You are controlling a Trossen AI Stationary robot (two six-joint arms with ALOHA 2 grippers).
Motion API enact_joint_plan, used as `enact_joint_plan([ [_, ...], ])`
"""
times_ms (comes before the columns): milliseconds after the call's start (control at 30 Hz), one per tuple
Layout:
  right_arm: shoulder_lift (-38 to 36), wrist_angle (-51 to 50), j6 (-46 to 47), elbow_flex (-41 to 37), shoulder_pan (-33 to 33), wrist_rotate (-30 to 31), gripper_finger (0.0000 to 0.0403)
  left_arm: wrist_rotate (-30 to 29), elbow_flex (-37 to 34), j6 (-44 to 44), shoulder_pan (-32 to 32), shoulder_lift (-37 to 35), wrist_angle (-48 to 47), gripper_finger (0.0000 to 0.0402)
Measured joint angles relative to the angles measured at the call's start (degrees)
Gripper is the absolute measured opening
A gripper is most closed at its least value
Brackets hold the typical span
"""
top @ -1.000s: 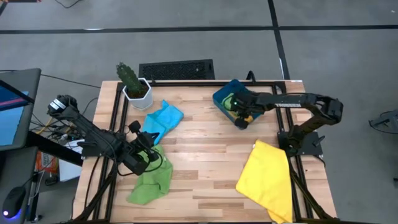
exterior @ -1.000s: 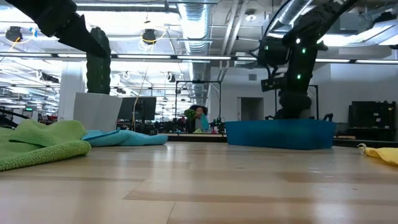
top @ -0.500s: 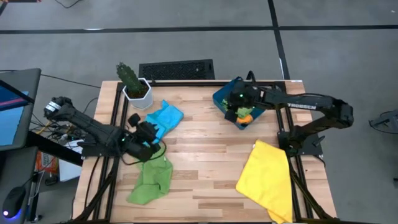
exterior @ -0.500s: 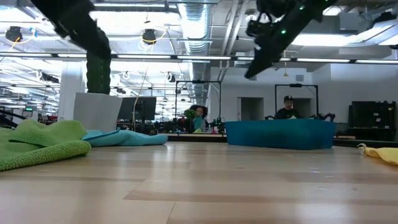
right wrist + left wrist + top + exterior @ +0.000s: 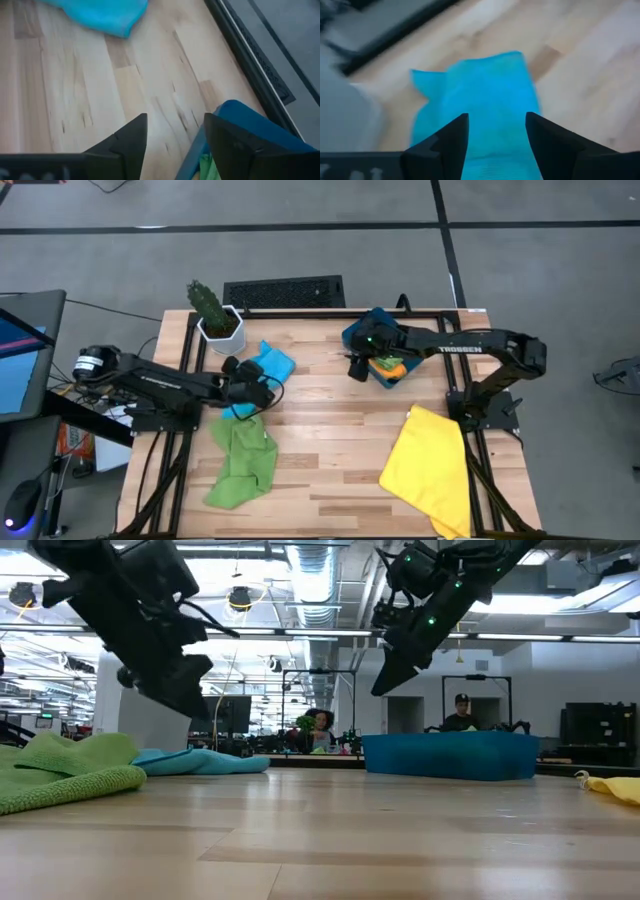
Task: Fold microfiber towels
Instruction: Fold the blue microfiber towel
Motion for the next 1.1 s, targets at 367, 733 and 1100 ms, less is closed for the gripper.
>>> enact_joint_plan([
  [367,-0.07,-0.41,-0.87,0.05,0.0,-0.04,0.0208,7.66,-0.66,-0.5,-0.11,4.1,-0.08,0.0179],
  [733,-0.07,-0.65,-0.98,0.05,0.0,-0.05,0.0204,9.36,-0.65,-4.07,-0.26,9.19,-0.63,0.0178],
  [1100,-0.07,-1.6,-1.01,0.05,0.0,-0.09,0.0189,10.35,1.72,-5.62,-0.28,8.04,-7.61,0.0068],
])
